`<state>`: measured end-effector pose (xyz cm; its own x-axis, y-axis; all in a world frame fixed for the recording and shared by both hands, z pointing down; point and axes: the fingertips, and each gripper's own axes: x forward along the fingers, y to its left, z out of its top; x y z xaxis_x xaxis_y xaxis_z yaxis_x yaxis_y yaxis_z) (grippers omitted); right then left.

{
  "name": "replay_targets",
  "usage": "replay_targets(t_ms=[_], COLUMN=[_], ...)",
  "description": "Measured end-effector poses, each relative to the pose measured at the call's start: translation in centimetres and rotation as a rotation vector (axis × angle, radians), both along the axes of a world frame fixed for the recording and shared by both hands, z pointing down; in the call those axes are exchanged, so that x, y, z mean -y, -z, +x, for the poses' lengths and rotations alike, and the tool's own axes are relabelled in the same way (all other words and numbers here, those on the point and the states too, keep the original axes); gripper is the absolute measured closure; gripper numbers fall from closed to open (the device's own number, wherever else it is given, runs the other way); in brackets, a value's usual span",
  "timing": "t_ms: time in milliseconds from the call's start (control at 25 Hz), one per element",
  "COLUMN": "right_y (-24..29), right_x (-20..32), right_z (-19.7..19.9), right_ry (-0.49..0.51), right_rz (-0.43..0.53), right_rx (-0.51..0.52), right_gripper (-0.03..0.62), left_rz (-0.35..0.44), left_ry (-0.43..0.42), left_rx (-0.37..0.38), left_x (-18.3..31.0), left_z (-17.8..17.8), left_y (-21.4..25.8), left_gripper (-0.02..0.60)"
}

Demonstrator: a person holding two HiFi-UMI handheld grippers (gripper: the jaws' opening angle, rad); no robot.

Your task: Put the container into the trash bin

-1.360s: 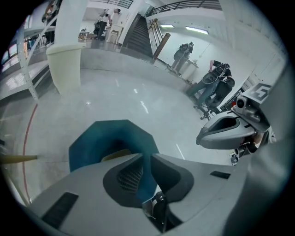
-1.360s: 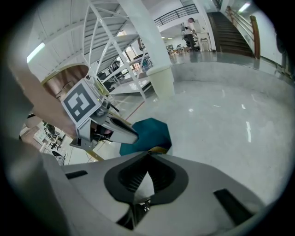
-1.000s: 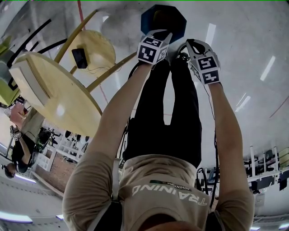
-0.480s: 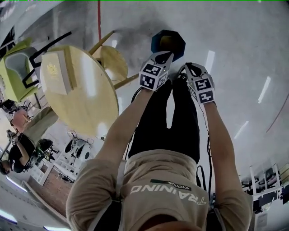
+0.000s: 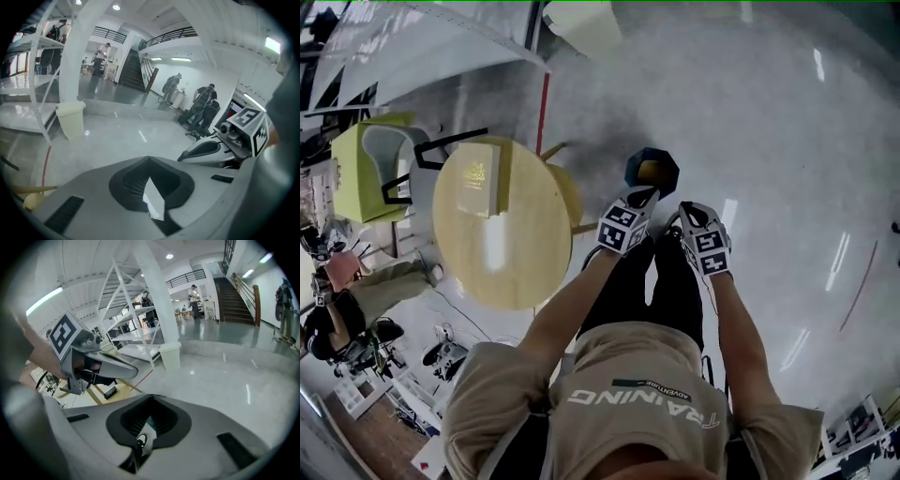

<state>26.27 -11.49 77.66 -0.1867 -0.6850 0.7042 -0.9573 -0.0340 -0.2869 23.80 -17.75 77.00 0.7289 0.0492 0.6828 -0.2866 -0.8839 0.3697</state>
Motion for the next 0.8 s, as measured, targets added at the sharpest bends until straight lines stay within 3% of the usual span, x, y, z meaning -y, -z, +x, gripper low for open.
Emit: replay_targets(t_ms=[160,400,560,800], right_y=[5.8,13.4,18.5,23.8], right_x=[0.0,-1.2,-2.1,-2.4], right_z=[0.1,-0.4,-1.5,-2.2], right_ry=[0.022,0.002,0.002,-0.064], right_rz=[0.077,0.184,0.228,0.311], right_rx=[-0.035,-0.059,-0.069,-0.033], right_gripper=[0.592,0.592,0.592,0.592], left_rz=[0.041,0.075,0.101,0.147], left_ry=[-0.028,0.022,0.010,0.032], left_rx=[-0.046,-0.111,-0.149,-0.206], left_x=[-1.0,-1.9,-2.4,-1.5], left_z=[-0.3,-1.8,-2.6,-4.2], left_y=[5.4,13.0,16.9,22.2], left_gripper=[0.571,0.571,0.571,0.571])
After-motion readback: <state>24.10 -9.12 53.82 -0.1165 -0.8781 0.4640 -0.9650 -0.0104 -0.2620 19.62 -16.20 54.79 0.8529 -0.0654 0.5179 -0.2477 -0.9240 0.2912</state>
